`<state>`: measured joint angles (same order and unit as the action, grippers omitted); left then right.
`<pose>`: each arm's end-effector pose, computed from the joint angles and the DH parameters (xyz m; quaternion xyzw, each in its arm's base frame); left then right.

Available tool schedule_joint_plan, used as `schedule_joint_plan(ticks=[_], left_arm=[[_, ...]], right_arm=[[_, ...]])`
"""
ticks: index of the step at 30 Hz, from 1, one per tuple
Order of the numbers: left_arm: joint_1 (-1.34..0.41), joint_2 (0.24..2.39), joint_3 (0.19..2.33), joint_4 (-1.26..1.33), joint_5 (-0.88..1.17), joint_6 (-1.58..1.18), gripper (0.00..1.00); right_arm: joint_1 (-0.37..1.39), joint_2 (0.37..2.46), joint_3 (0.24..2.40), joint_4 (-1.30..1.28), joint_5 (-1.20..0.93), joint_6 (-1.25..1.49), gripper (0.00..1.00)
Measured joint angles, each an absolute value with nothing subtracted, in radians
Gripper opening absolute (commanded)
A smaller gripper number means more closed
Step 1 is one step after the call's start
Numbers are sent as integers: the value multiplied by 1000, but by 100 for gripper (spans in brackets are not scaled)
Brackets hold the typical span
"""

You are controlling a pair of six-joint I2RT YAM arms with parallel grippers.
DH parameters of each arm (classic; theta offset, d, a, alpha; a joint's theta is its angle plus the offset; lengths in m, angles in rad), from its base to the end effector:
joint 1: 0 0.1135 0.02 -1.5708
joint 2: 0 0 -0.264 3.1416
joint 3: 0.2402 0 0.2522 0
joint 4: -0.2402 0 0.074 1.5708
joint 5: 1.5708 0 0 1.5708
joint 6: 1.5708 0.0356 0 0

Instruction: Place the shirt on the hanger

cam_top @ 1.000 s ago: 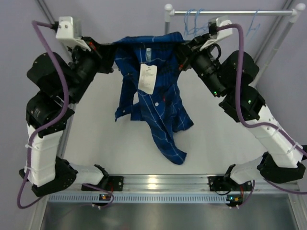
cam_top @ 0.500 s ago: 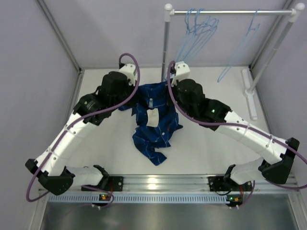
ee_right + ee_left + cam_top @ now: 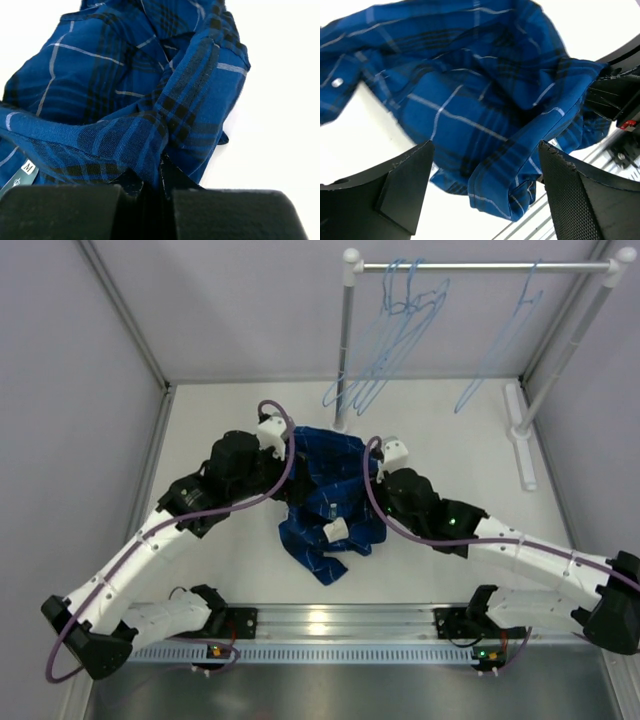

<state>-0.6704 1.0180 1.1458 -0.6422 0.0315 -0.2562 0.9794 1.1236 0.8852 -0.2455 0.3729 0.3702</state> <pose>0.1655 -0.1327 0.3750 0.1854 0.8435 -0.2374 0.4447 0.1518 0.2027 0.3021 -0.1608 0.8311 0.1936 0.4959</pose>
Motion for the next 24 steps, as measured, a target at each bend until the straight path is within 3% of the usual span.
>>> schedule_joint_plan(ticks=[12, 13, 15, 16, 19, 24], left_arm=[[-694, 1108, 1113, -566, 292, -171, 86], [-699, 1106, 1103, -564, 290, -169, 82], [-712, 1111, 1085, -559, 264, -169, 62], [-717, 1123, 1082, -559, 242, -173, 33], [-728, 1196, 1082, -540, 171, -187, 0], [-730, 1315, 1082, -505, 108, -207, 0]], right_arm=[[942, 1063, 824, -151, 356, 359, 0], [934, 1069, 824, -146, 349, 358, 0], [914, 1078, 824, -140, 329, 356, 0], [905, 1079, 824, -141, 317, 352, 0], [891, 1074, 825, -135, 286, 337, 0], [884, 1066, 841, -145, 195, 310, 7]])
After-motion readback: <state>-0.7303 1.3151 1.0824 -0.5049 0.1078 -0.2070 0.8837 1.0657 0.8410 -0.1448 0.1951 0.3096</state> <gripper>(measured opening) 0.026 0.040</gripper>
